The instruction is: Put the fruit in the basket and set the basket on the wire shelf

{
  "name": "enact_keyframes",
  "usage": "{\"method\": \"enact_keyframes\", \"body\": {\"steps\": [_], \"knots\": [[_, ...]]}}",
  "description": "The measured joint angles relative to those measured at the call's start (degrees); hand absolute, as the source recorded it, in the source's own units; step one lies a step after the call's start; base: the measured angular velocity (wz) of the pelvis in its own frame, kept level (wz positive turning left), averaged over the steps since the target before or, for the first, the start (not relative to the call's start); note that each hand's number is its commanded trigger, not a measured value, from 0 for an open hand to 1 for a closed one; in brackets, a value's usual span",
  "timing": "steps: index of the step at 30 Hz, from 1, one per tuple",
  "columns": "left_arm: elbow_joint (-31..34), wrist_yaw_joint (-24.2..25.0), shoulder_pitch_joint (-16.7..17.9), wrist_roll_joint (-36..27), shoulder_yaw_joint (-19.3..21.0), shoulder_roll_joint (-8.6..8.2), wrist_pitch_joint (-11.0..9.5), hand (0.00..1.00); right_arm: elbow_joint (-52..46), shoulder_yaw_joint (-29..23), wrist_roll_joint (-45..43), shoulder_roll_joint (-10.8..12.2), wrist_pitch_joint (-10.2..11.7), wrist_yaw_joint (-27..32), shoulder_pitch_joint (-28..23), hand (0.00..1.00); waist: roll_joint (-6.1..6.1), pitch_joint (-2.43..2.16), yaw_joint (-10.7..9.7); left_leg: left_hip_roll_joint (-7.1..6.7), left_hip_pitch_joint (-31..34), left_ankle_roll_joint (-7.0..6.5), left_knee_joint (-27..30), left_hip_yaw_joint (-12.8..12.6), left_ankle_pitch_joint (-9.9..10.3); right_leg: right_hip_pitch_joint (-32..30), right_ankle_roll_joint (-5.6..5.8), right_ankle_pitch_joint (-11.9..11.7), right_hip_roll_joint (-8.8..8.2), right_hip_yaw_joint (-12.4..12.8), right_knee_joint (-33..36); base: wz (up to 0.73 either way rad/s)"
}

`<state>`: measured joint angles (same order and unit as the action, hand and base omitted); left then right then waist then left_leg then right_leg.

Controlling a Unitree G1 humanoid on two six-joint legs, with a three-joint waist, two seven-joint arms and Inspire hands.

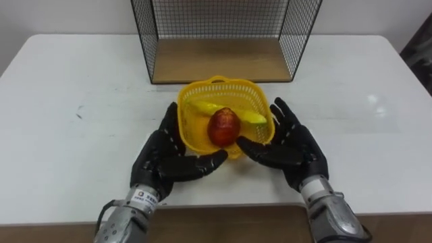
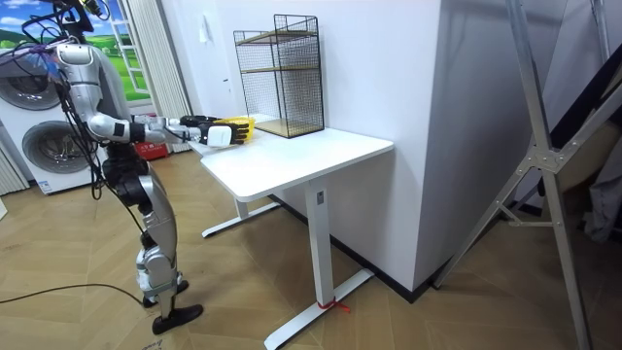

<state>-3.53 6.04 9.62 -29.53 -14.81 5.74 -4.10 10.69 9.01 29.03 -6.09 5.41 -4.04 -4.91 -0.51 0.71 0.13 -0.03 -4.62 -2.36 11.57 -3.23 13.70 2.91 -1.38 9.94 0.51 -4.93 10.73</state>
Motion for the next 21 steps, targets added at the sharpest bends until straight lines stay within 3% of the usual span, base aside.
{"method": "enact_keyframes", "body": {"steps": [8,21], "knots": [[0.0,0.8,0.0,0.4,-1.3,0.34,0.0,0.0,0.0,1.2,0.0,0.0,-0.1,0.1,0.1,0.0,-0.9,0.41,-0.7,-0.01,0.0,0.0,0.0,0.0,0.0,0.0,0.0,0.0,-0.06,-0.3,0.1,0.0],[0.0,0.8,0.0,0.4,-1.3,1.13,0.0,0.0,0.0,1.8,-2.5,0.0,-0.4,0.1,0.3,0.0,-1.14,0.29,-1.4,0.1,0.0,0.0,0.2,-0.8,0.0,0.0,-0.08,-0.1,0.4,0.1,0.1,-0.01]]}}
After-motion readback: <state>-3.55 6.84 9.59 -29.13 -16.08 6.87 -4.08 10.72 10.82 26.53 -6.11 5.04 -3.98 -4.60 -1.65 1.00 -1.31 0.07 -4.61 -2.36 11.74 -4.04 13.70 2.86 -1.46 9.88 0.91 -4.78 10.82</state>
